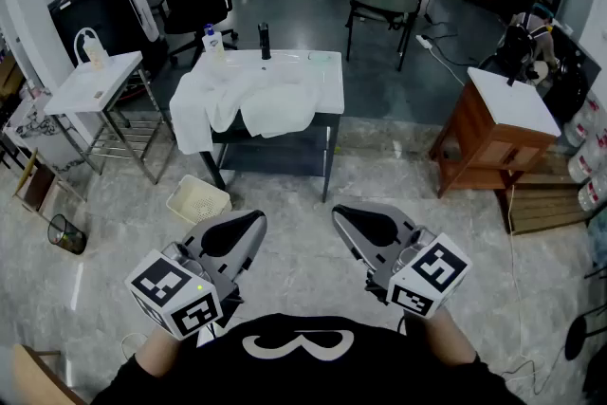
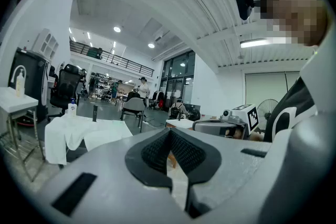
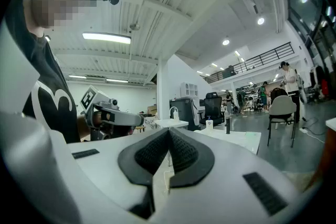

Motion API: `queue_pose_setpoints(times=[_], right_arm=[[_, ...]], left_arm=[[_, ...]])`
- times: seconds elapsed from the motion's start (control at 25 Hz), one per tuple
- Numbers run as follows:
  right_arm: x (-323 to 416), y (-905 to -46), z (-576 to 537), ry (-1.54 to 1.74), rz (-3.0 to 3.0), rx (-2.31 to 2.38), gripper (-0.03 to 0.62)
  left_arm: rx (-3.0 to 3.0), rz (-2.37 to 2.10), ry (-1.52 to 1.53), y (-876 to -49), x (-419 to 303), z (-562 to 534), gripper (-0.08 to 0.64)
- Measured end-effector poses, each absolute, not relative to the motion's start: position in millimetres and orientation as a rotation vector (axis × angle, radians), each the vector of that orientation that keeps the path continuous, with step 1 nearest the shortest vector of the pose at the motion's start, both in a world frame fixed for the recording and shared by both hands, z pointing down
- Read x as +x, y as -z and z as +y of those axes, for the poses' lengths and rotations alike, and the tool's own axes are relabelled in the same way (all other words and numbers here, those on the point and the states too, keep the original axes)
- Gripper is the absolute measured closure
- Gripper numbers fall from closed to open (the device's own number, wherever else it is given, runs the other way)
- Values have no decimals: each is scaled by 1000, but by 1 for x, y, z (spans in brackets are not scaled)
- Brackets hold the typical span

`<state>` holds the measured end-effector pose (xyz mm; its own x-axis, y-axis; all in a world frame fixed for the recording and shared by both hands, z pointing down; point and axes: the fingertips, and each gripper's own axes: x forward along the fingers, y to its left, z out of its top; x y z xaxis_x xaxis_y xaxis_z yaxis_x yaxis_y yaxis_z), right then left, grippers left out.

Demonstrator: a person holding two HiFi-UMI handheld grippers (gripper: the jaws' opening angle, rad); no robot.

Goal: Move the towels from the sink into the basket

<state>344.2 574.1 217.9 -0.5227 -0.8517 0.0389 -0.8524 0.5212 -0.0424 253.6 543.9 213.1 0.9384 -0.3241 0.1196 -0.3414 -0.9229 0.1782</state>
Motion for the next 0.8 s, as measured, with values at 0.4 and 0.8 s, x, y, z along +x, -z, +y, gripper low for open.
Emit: queue_pose_setpoints(times=[0.4,0.8], right_arm=[[354,-246,526,-117,-2545,1719,589],[329,-272,473,-300,-2529,1741,535]], left_arm=[[2839,-502,-166,-237,244,490,554],[2751,-506,-244,-274,216,435,554]])
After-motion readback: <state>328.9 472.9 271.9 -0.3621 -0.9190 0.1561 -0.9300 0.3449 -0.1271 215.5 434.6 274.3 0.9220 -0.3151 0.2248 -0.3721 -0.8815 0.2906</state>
